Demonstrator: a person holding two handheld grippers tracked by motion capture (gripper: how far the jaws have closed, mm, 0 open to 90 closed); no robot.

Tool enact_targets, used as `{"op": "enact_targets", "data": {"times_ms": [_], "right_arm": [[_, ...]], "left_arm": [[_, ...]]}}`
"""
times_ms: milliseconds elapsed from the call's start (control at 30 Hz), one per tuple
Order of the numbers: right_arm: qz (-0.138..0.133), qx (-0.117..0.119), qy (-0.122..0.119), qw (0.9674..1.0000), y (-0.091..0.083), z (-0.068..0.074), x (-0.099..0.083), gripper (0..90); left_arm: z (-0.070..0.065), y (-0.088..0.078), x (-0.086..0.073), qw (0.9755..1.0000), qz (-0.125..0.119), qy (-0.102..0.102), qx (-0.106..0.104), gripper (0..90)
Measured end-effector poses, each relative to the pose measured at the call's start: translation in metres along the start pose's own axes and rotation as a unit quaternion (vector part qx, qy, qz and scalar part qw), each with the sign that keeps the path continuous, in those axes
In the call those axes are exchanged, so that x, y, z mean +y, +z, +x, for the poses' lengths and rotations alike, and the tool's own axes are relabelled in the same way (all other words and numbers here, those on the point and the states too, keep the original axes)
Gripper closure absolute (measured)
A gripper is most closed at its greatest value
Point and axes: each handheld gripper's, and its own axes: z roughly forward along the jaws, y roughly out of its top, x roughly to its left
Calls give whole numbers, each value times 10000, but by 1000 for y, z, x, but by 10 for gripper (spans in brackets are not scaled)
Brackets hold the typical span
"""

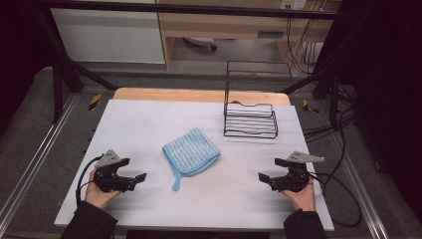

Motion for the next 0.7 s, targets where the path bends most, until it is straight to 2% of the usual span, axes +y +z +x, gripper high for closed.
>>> {"op": "enact_targets", "data": {"times_ms": [700], "right_arm": [[58,-35,-64,10000,2,2,0,11]], "left_arm": [[-8,5,4,9999,111,56,19,84]]}}
